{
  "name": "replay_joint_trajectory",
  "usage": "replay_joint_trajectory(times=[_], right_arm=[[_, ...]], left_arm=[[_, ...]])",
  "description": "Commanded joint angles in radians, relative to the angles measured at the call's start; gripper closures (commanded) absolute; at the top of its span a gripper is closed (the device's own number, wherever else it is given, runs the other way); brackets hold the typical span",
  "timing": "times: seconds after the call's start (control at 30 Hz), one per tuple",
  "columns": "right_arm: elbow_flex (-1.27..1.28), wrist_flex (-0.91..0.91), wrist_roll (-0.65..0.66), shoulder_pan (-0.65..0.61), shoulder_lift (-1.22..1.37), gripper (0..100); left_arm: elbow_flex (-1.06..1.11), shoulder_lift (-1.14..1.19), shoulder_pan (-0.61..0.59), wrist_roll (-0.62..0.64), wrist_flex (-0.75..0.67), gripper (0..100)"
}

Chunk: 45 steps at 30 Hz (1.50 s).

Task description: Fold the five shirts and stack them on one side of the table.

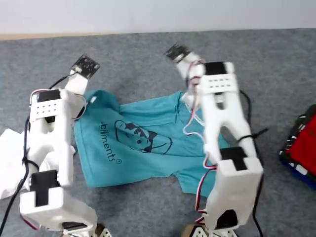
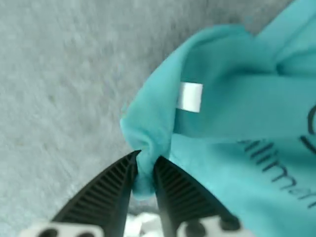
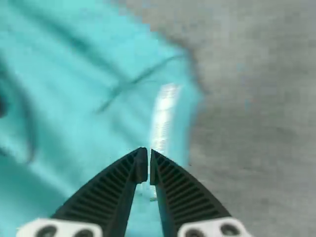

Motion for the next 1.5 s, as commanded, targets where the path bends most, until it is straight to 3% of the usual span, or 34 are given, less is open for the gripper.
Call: replay_joint_trajectory(times=[0.0, 0.17, 0.3, 0.6, 1.1, 1.33, 1.47], right_arm=[[-0.060, 0.074, -0.032, -0.076, 0.015, 90.5], [-0.061, 0.048, -0.173, -0.127, 0.053, 85.5], [-0.092, 0.050, -0.181, -0.163, 0.091, 80.3], [-0.325, 0.058, -0.181, -0.168, 0.300, 80.4], [-0.643, 0.217, -0.241, -0.174, 0.561, 80.6], [-0.747, 0.217, -0.221, -0.157, 0.572, 98.0], [-0.806, 0.243, -0.164, -0.124, 0.570, 98.7]], left_arm=[[-0.030, 0.028, -0.035, -0.005, 0.025, 99], [-0.030, 0.075, -0.057, -0.005, 0.025, 99], [-0.030, 0.083, -0.052, -0.005, 0.025, 99], [-0.030, 0.083, -0.051, -0.005, 0.025, 99], [-0.028, 0.084, -0.049, -0.005, 0.021, 99], [-0.028, 0.081, -0.049, -0.005, 0.021, 99], [-0.035, 0.075, -0.049, -0.005, 0.025, 99]])
